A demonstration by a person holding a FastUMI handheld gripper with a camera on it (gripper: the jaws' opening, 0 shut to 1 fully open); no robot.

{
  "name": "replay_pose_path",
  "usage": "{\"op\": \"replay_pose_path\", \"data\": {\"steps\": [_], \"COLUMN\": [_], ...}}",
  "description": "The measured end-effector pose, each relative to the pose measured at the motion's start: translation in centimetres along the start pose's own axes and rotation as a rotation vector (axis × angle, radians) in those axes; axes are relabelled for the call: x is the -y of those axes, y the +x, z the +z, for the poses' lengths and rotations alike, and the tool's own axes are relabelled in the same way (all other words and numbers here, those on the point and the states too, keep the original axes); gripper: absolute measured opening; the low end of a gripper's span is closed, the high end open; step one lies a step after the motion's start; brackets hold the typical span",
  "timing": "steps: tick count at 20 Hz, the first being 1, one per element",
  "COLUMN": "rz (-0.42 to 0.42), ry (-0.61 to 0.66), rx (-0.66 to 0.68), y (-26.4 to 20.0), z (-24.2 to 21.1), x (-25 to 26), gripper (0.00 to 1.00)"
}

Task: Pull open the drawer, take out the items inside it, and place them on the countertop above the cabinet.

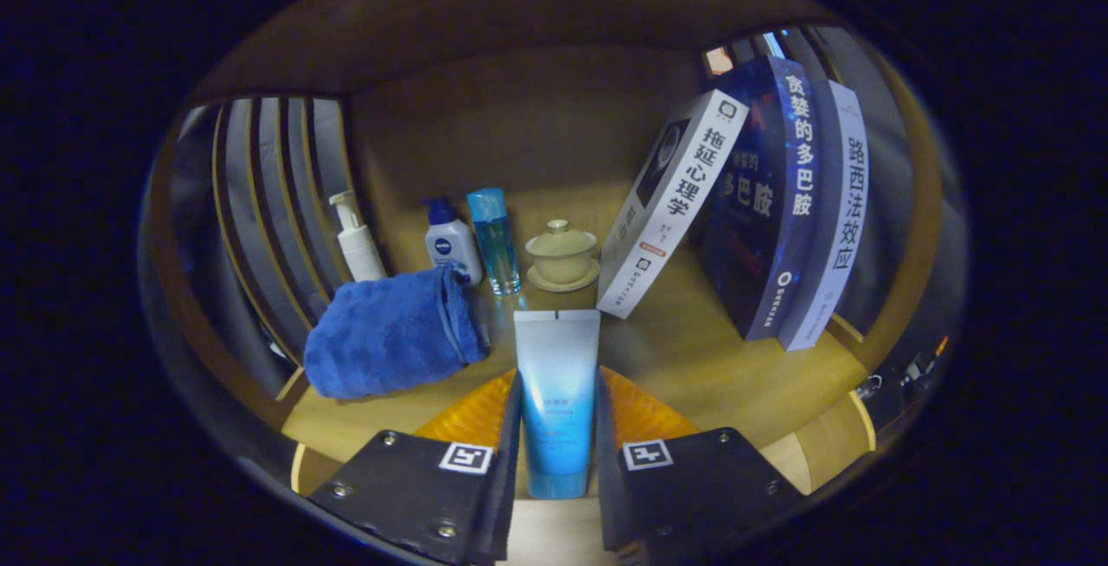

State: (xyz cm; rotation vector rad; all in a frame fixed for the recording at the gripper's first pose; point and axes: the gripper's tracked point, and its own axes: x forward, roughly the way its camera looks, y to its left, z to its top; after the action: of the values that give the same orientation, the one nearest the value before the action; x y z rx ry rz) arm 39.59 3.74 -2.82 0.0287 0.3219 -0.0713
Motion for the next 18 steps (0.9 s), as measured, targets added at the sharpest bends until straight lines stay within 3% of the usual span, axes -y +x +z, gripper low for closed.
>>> {"op": "replay_pose_path", "data": {"steps": [10, 15, 16, 18], "rz": [-0.027, -0.007, -0.007, -0.007], "ry": [0.009, 0.036, 0.032, 0.024], "rx": [-0.048, -0.037, -0.029, -0.023], "y": [3.1, 0.8, -0.2, -2.6], "z": [-2.0, -1.0, -0.6, -0.2], "x": [-0.1, -0.8, -0.8, -0.6], "gripper": [0.45, 0.92, 0.97, 0.98]}}
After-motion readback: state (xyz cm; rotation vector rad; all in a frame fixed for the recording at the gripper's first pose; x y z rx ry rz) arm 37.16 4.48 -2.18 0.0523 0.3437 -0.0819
